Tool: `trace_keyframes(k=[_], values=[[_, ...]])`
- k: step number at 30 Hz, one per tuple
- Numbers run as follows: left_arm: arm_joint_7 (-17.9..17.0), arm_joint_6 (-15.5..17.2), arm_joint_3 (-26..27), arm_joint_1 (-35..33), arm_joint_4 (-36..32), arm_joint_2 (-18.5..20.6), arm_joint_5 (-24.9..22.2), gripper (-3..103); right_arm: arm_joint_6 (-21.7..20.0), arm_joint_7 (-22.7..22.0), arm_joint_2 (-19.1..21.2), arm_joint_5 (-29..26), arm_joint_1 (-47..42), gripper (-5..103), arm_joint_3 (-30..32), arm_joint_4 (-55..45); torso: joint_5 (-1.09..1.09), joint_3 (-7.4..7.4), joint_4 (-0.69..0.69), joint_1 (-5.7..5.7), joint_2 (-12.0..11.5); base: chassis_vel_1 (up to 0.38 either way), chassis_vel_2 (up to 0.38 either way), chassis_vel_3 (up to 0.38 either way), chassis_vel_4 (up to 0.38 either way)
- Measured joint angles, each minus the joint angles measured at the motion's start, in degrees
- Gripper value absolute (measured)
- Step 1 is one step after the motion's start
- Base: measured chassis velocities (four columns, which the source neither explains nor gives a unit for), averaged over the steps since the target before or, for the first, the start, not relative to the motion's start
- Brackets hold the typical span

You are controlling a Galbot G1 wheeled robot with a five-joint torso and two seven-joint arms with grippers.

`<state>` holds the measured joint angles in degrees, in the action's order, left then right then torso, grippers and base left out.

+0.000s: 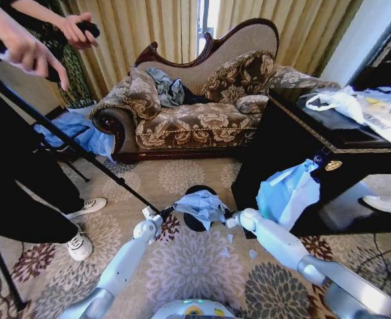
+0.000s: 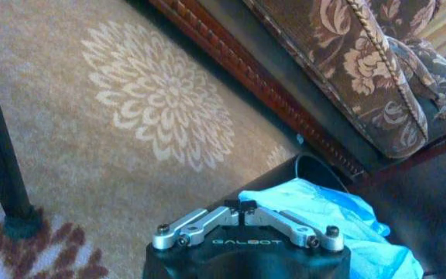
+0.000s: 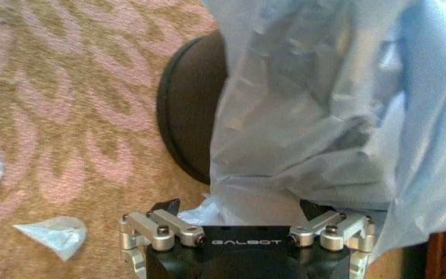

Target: Place a garbage bag over the trash bin.

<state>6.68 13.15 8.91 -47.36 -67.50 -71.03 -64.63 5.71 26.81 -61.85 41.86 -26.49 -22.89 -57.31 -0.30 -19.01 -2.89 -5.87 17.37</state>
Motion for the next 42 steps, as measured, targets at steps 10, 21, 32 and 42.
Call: trace_keyframes(k=[10,21,32,42], values=[[1.29,-1.50,0.53,2.73,3.10,-1.14,0.95,0,0.19,-0.95,-2.75,1.04,1.11,100,2.72,3.00,0.01,0.00,-0.01,0.00,0.00,0.000,0.000,0.000,0.000],[2.93,-3.30,1.05,6.14,8.09,-3.17,2.64,0,1.22,-2.10,-6.30,4.13,3.49,100,6.77,8.89,0.01,0.00,0.00,0.00,0.00,0.000,0.000,0.000,0.000],[3.80,-4.75,0.95,9.67,12.39,-4.79,3.00,0,1.81,-3.58,-11.08,7.03,6.37,100,10.06,14.89,0.01,0.00,0.00,0.00,0.00,0.000,0.000,0.000,0.000],[3.89,-5.25,1.20,10.16,14.90,-5.39,3.03,0,2.61,-4.59,-12.64,9.38,6.62,100,12.50,18.67,0.02,0.00,0.00,0.00,0.00,0.000,0.000,0.000,0.000]])
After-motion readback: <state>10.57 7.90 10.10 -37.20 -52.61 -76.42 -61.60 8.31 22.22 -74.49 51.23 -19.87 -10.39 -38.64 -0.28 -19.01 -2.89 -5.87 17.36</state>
